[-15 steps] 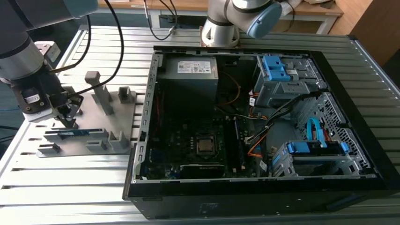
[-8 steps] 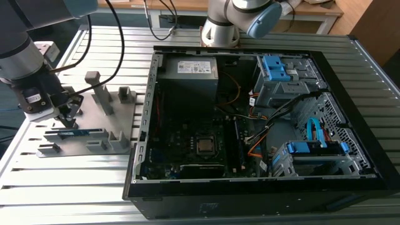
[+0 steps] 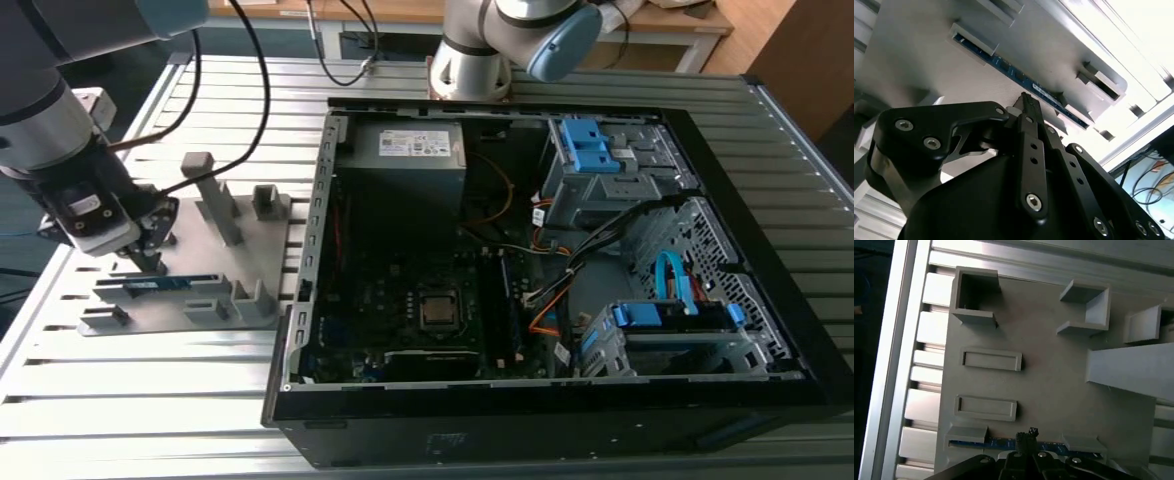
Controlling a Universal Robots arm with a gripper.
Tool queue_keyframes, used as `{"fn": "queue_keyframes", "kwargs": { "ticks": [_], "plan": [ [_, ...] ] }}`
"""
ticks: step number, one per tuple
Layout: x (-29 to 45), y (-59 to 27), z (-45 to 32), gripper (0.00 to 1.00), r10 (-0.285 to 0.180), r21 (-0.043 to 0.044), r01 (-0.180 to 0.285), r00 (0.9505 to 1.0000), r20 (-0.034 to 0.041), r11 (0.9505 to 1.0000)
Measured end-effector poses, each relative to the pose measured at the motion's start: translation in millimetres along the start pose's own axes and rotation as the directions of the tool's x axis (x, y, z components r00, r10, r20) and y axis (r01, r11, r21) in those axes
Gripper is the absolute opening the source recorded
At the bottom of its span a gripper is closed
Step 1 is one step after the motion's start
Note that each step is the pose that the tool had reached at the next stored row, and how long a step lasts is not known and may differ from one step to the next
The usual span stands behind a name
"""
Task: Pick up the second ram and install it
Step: 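Pick up the second ram and move it above second insertion slot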
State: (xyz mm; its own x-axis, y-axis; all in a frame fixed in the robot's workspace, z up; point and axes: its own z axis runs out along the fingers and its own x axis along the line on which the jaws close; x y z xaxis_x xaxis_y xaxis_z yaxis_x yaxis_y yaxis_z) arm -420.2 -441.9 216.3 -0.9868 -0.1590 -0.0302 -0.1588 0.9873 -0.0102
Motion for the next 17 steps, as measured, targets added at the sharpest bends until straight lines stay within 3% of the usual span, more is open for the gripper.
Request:
{"fn": "queue_keyframes", "kwargs": {
  "ticks": [4,8,13,17],
  "plan": [
    [0.0,0.0,0.0,0.10,-0.067,-0.0020,0.067,0.9977,0.0007,0.9977],
    [0.0,0.0,0.0,0.10,-0.131,-0.0039,0.131,0.9913,0.0016,0.9913],
    [0.0,0.0,0.0,0.10,-0.204,-0.0060,0.204,0.9789,0.0027,0.9789],
    [0.0,0.0,0.0,0.10,-0.261,-0.0075,0.261,0.9654,0.0037,0.9654]
  ]
}}
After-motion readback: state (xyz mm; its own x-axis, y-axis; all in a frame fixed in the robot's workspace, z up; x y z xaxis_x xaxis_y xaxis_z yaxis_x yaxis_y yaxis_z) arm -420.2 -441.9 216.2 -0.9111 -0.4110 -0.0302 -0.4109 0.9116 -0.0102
